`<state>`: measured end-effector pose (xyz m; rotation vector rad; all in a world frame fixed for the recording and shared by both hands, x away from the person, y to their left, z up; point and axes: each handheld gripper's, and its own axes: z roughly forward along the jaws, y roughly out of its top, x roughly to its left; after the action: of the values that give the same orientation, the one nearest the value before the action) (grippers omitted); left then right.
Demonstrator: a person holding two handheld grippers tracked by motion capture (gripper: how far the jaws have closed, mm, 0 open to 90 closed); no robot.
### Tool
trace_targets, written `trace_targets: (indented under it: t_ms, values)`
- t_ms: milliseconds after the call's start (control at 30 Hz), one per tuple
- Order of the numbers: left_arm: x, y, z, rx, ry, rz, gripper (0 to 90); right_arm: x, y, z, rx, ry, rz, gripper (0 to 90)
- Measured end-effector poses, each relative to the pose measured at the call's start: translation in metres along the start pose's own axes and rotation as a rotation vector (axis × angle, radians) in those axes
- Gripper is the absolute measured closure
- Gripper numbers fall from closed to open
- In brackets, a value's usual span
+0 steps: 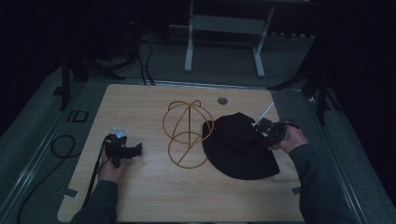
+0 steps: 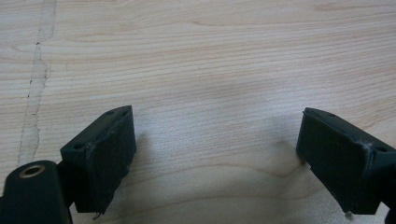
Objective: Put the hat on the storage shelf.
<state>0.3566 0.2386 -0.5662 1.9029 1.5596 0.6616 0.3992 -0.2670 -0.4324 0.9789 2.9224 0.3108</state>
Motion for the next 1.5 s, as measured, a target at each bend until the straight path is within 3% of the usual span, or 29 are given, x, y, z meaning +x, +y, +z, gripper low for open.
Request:
trace_targets:
  t_ms: [567, 900, 1133, 1500]
  values:
    - [0.000, 0.000, 0.000, -0.003, 0.000, -0.003, 12.2, 0.000, 0.004, -0.026, -0.038, -0.041, -0.043, 87.4]
    - [0.000, 0.000, 0.000, -0.003, 0.000, -0.003, 12.2, -0.010, 0.004, -0.040, -0.062, -0.053, -0.034, 87.4]
    - [0.000, 0.000, 0.000, -0.001, 0.000, -0.001, 12.2, -0.020, 0.004, -0.050, -0.057, -0.053, -0.052, 87.4]
    - [0.000, 0.000, 0.000, -0.003, 0.000, -0.003, 12.2, -0.030, 0.006, -0.075, -0.092, -0.071, -0.076, 87.4]
